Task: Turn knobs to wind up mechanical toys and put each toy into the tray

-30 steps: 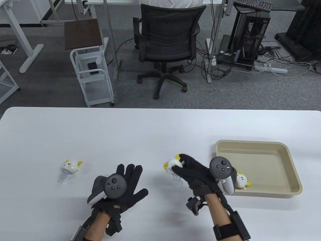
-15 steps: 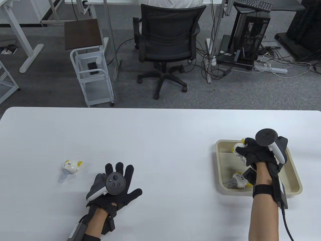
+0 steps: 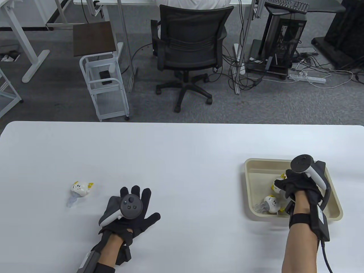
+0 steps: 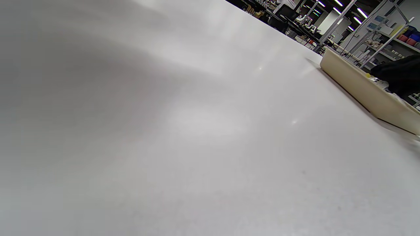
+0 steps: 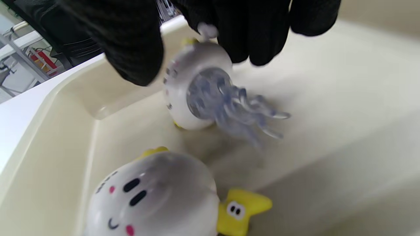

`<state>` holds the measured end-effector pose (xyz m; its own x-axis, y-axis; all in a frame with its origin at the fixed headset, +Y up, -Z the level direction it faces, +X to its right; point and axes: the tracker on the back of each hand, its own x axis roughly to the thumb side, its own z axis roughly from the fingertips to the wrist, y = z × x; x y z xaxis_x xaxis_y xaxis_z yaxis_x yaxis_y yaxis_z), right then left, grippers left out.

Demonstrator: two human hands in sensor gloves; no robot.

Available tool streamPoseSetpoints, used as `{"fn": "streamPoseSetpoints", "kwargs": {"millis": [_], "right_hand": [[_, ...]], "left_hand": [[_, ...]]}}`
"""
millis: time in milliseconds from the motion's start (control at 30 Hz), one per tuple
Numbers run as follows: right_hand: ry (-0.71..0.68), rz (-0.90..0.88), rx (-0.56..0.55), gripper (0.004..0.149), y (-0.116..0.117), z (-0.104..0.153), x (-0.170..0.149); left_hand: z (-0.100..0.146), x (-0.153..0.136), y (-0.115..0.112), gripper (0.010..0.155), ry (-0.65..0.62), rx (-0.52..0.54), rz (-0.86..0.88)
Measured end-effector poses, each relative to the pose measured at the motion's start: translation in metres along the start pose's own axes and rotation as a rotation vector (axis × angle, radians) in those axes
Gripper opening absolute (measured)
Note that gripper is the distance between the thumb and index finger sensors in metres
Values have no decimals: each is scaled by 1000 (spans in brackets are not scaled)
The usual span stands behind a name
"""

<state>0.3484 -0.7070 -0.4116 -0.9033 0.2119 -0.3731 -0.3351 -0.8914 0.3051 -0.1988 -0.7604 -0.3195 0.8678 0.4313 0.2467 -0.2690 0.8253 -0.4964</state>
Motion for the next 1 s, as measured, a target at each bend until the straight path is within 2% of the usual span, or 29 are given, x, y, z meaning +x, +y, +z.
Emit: {"fn": "streamPoseSetpoints", "kwargs": {"millis": [67, 133, 233, 333, 400, 467, 567, 700, 867, 933, 1000], "right_hand": [[-49, 60, -98, 81, -13, 19, 22], [-155, 65, -187, 80, -23, 42, 47], [-307, 46, -269, 81, -28, 81, 83], [-461, -11, -341, 80, -13, 127, 111], [-542, -86, -367, 78, 11, 152, 123], [-571, -60, -339, 80, 36, 166, 130], [-574, 45, -301, 83, 75, 176, 138], [-560, 123, -242, 86, 112, 175, 143], [-543, 178, -188, 88, 144, 171, 144], [-538, 172, -139, 89, 151, 167, 143], [-546, 175, -145, 89, 155, 167, 143]], "left_hand": [[2, 1, 1, 97, -1, 9, 3], [5, 2, 3, 97, -4, 24, 1], [9, 4, 7, 97, -15, 52, 6], [12, 5, 10, 97, -17, 74, 5], [13, 5, 10, 97, -17, 79, 1], [12, 6, 9, 97, -12, 75, -10], [11, 6, 7, 97, -5, 64, -22], [9, 5, 4, 97, 7, 47, -34], [9, 5, 4, 96, 12, 50, -29], [9, 5, 3, 96, 15, 49, -33], [8, 5, 2, 96, 30, 42, -39]]}}
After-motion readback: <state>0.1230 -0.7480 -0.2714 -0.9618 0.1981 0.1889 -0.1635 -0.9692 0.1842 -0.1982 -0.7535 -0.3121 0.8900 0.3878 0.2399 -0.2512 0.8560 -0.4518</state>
